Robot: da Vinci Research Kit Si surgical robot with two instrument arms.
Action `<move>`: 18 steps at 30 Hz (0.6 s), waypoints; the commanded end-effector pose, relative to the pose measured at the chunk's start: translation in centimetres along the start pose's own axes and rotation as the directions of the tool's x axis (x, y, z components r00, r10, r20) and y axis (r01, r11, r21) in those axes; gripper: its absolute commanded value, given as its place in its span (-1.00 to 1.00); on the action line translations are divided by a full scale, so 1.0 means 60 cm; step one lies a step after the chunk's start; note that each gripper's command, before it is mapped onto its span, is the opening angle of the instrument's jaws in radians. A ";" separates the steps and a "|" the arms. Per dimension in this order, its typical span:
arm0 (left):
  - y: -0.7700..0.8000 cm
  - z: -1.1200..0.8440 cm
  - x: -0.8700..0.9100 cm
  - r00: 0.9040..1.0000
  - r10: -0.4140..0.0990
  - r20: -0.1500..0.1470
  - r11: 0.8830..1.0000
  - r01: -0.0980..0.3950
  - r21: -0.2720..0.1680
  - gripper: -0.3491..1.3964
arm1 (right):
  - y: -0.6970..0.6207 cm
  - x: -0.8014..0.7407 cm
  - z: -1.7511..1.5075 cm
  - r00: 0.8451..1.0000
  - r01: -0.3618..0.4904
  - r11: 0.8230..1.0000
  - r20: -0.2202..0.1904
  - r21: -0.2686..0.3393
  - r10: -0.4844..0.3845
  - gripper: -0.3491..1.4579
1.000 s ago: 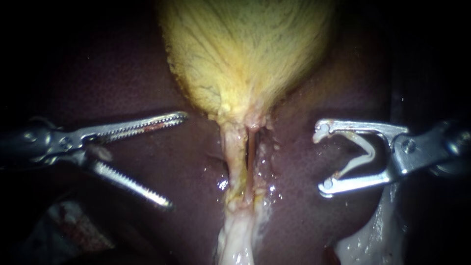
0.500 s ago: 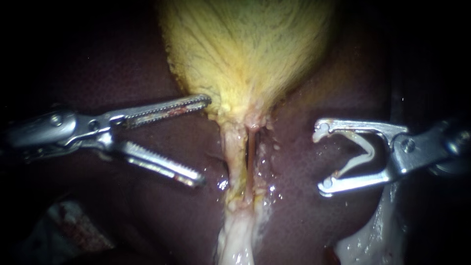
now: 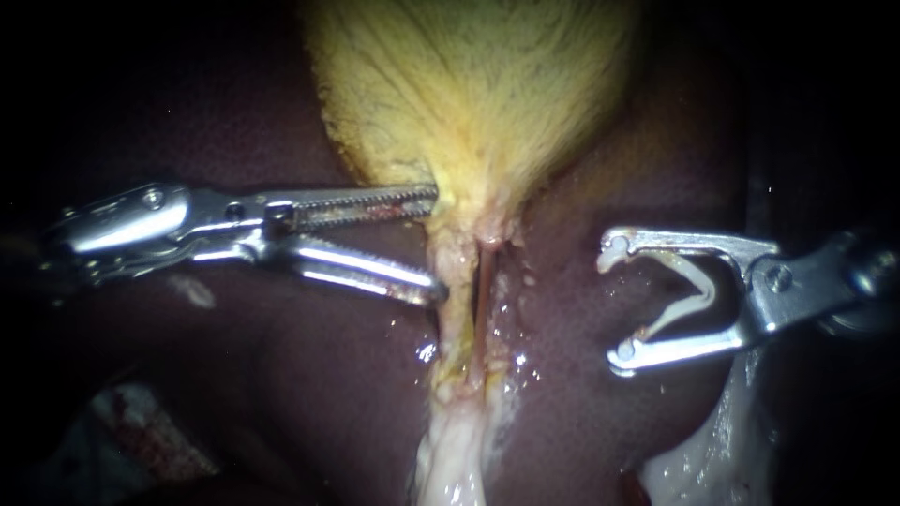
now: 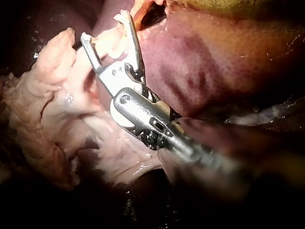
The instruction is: Grabbing gallbladder
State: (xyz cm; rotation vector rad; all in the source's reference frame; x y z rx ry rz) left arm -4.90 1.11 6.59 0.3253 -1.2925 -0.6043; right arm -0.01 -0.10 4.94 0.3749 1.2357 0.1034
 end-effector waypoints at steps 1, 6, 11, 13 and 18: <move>0.0001 -0.0002 -0.0003 1.000 0.003 -0.004 1.000 -0.003 0.002 -0.98 | 0.0000 0.0000 0.0000 1.000 0.000 1.000 0.000 0.000 0.000 0.04; 0.0012 -0.0008 -0.0006 1.000 -0.012 -0.015 1.000 0.012 -0.013 -1.00 | 0.0000 0.0000 0.0000 1.000 0.000 1.000 0.000 0.000 0.000 0.04; 0.0021 -0.0014 -0.0003 1.000 -0.013 -0.028 1.000 0.012 -0.023 -1.00 | 0.0000 0.0000 0.0000 1.000 0.000 1.000 0.000 0.000 0.000 0.04; 0.0023 -0.0016 -0.0001 0.999 -0.013 -0.031 1.000 0.013 -0.024 -1.00 | 0.0000 0.0000 0.0000 1.000 0.000 1.000 0.000 0.000 0.000 0.04; 0.0023 -0.0017 -0.0001 0.999 -0.014 -0.031 1.000 0.013 -0.025 -1.00 | 0.0000 0.0000 0.0000 1.000 0.000 1.000 0.000 0.000 0.000 0.04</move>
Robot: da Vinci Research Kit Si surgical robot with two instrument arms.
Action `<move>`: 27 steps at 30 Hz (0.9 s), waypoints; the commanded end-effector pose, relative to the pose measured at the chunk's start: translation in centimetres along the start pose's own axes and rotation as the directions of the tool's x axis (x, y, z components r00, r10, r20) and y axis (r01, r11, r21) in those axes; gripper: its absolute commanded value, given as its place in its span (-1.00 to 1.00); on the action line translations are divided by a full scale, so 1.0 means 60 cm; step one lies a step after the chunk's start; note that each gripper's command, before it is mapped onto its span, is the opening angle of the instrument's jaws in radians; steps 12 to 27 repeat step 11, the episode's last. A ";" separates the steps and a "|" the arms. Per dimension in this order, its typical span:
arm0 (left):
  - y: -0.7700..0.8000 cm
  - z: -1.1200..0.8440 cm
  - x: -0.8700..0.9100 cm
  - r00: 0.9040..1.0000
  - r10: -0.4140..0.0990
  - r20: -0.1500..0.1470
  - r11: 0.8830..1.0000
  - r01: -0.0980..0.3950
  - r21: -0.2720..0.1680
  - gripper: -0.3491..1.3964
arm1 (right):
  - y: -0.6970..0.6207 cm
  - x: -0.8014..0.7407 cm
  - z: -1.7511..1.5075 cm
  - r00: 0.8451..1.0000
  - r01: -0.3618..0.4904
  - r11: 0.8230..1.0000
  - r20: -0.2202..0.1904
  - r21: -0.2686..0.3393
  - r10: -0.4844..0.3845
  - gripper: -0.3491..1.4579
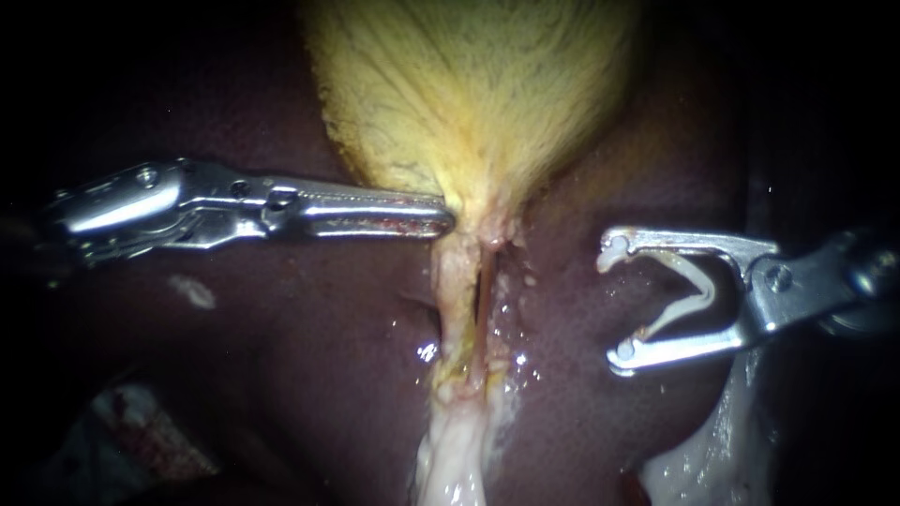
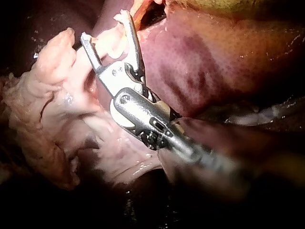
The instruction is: Grabbing gallbladder
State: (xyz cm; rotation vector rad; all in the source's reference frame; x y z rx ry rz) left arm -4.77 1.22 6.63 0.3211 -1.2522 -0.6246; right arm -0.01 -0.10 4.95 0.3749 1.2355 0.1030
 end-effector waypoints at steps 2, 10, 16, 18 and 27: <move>-0.0001 0.0000 0.0000 1.000 0.000 0.000 1.000 0.000 0.001 -1.00 | 0.0000 0.0000 0.0000 1.000 0.000 1.000 0.000 0.000 0.000 0.04; -0.0001 0.0000 0.0000 1.000 0.000 0.000 1.000 0.000 0.000 -1.00 | 0.0000 0.0000 0.0000 1.000 0.000 1.000 0.000 0.000 0.000 0.04; -0.0001 0.0000 0.0000 1.000 0.000 0.000 1.000 0.000 0.000 -1.00 | 0.0000 0.0000 0.0000 1.000 0.000 1.000 0.000 0.000 0.000 0.04; -0.0001 0.0000 0.0000 1.000 0.000 0.000 1.000 0.000 0.000 -1.00 | 0.0000 0.0000 0.0000 1.000 0.000 1.000 0.000 0.000 0.000 0.04; -0.0001 0.0000 0.0000 1.000 0.000 0.000 1.000 0.000 0.000 -1.00 | 0.0000 0.0000 0.0000 1.000 0.000 1.000 0.000 0.000 0.000 0.04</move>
